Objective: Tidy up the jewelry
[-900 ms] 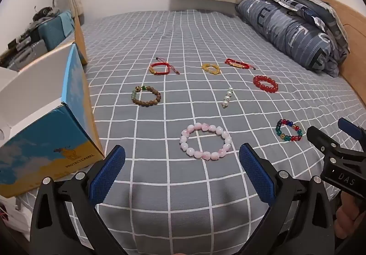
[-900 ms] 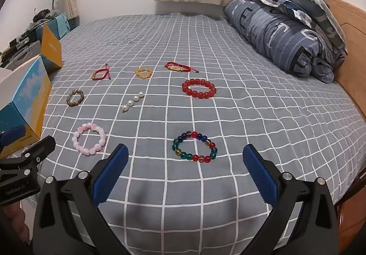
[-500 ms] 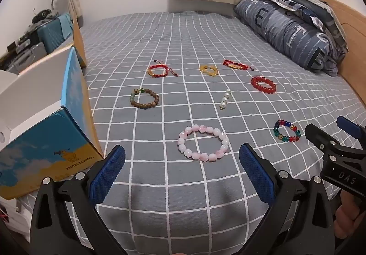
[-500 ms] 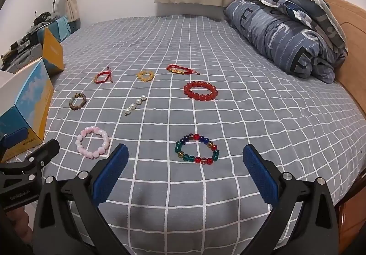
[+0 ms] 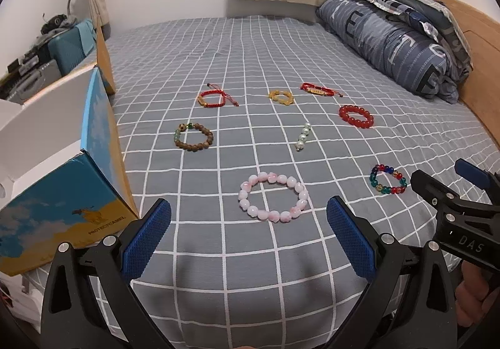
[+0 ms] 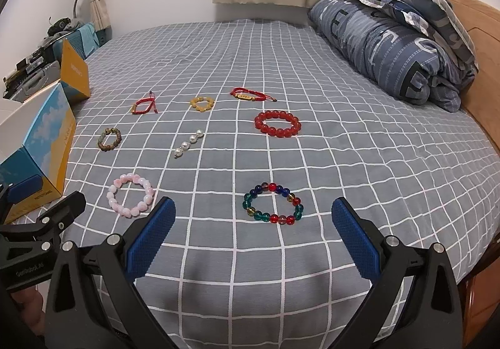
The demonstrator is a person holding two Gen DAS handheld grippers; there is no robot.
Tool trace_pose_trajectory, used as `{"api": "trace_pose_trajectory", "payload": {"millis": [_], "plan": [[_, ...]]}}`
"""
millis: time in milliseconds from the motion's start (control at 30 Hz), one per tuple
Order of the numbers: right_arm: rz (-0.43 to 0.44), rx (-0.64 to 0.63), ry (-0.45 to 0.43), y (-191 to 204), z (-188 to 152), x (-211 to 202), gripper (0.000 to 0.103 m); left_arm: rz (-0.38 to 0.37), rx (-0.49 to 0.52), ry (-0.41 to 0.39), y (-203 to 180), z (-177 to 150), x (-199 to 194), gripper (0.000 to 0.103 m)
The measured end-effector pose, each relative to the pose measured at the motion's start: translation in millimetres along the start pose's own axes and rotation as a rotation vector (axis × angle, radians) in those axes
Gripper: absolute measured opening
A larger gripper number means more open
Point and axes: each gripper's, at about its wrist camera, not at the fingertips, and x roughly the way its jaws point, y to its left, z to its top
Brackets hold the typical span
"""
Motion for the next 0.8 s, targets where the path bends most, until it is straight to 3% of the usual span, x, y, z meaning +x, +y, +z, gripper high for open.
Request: {"api": "trace_pose_trajectory", "payload": {"millis": [800], "plan": [[0.008,0.0,0.016,4.8,0.9,8.4,0.096,-0.009,-0.003,0.009,1.3,0.7,5.7,0.097]]}}
